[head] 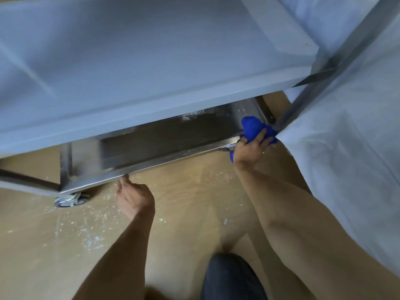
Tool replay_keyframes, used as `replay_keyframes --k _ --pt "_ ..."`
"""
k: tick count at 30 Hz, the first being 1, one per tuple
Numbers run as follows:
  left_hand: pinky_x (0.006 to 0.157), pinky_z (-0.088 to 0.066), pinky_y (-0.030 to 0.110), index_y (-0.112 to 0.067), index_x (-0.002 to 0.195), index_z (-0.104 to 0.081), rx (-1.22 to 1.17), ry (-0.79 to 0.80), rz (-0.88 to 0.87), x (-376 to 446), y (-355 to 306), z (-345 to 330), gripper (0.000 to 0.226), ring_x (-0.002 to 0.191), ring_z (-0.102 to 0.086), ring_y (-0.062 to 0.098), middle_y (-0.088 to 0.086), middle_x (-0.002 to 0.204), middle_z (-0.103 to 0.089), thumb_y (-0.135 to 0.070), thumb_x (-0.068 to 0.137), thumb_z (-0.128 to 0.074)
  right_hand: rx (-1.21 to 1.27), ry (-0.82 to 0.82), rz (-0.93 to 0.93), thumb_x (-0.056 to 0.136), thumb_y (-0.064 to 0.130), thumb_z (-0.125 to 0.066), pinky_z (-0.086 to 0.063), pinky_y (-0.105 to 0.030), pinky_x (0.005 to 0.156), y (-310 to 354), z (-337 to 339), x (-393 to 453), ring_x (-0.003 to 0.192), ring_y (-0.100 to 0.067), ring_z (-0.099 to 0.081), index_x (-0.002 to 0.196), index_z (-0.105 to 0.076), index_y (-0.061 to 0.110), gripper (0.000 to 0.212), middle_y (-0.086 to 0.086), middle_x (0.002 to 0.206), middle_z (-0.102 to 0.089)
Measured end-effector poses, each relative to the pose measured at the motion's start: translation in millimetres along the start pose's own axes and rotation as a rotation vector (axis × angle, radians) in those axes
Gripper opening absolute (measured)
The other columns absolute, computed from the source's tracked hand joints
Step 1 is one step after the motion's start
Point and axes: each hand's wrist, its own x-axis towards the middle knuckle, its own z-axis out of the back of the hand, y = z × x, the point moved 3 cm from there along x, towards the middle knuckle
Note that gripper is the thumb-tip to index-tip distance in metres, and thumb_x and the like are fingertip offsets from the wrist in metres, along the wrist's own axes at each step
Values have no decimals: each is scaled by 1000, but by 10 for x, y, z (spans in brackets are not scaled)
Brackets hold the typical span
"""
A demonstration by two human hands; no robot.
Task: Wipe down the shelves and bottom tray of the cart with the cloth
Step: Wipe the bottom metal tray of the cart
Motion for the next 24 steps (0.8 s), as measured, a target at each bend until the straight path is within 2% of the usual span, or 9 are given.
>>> replay_keyframes --k 4,7,9,11,14,17,19,21,24 --pt "80 -48 39 -4 121 -61 -49 90 36 -63 67 89 42 101 -63 38 19 117 -66 7 83 -47 9 168 192 85 11 -55 -31 -40 113 -3 -427 -960 143 -46 -29 155 -29 6 75 -28 162 -10" --pt "85 -45 35 -5 117 -65 -115 247 152 -90 165 157 36 107 -61 39 21 114 -68 1 85 -49 130 438 270 81 3 -60 -41 -38 103 99 -609 -1827 129 -38 -47 151 -40 10 73 -20 153 -39" --pt "93 -46 35 -5 120 -65 -243 345 272 -96 279 206 37 111 -60 38 20 119 -67 -2 87 -50 343 604 61 71 11 -61 -48 -38 87 224 -611 -2208 101 -32 -60 127 -60 15 56 -8 116 -67" --pt "90 -49 39 -6 117 -66 -389 435 402 -106 386 295 34 104 -62 38 19 114 -68 -12 88 -50 619 730 -275 57 23 -56 -49 -38 76 336 -564 -2466 84 -32 -61 97 -63 8 43 -6 88 -67" --pt "89 -52 40 -12 105 -66 -533 589 579 -114 476 497 35 90 -64 33 12 100 -70 -40 85 -60 774 1027 -614 61 45 -64 -52 -44 92 429 -542 -2677 97 -40 -66 105 -67 -1 63 -21 106 -69" --pt "90 -55 45 -13 104 -66 -592 807 597 -125 473 651 49 94 -68 33 11 100 -73 -49 71 -76 724 1195 -662 71 67 -73 -46 -49 107 425 -427 -2618 107 -34 -67 114 -69 5 76 -19 117 -69" --pt "82 -57 40 -8 104 -69 -655 880 537 -149 421 716 40 92 -71 31 14 102 -74 -34 76 -79 669 1209 -637 71 55 -81 -50 -48 103 436 -307 -2490 108 -34 -68 116 -71 6 68 -17 118 -70" --pt "73 -57 36 -7 96 -71 -626 842 461 -176 357 753 23 83 -71 30 15 99 -74 -21 79 -78 544 1101 -517 77 33 -78 -58 -38 86 401 -236 -2310 94 -31 -72 105 -72 7 38 -14 105 -74" --pt "66 -56 36 -12 93 -72 -621 755 434 -224 272 756 22 77 -68 32 13 91 -74 -18 73 -77 388 930 -411 75 17 -62 -48 -29 67 366 -123 -2097 74 -25 -62 83 -64 14 9 -8 86 -68"
